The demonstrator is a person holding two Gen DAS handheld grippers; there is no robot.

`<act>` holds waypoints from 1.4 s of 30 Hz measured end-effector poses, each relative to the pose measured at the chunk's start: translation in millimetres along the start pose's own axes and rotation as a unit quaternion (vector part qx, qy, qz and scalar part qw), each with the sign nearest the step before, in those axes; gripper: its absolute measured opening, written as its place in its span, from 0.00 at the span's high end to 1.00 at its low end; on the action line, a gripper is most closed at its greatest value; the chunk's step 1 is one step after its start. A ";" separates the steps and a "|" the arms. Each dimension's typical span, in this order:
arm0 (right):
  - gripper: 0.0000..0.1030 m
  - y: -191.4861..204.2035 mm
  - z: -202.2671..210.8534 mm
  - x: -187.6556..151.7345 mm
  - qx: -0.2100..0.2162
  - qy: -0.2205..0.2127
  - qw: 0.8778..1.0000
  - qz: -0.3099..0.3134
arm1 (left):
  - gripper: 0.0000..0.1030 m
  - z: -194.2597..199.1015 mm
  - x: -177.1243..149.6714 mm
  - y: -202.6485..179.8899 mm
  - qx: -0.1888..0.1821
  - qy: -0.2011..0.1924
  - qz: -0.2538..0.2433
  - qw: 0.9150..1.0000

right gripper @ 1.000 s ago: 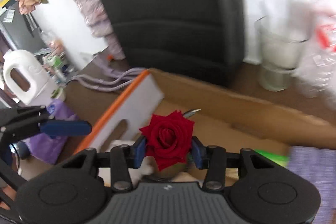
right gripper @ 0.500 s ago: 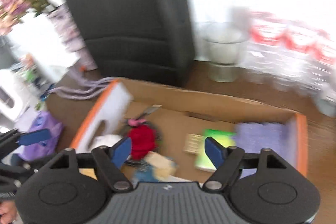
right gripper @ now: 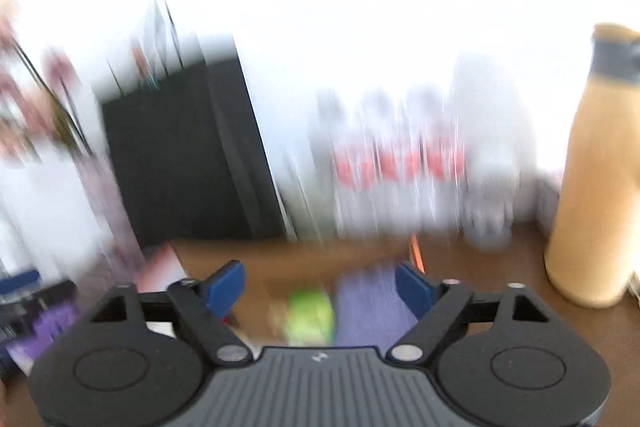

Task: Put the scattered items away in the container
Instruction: 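Grasp the clear plastic bag with the right tool while the left tool grasps the small white cap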

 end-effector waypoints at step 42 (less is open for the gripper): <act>0.28 50.7 88.9 -162.1 -0.042 0.064 0.993 0.085 | 0.46 12.0 -157.6 -24.5 -0.091 0.229 -0.028 0.969</act>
Point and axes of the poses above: each gripper's, at about its wrist camera, not at the fingertips, and z roughly against the way its jaws point, y to its left, x to its top, the point moved 8 cm from there along -z, roughly the way its jaws point, and after that the axes turned 3 degrees about y, right-handed, at the moved point
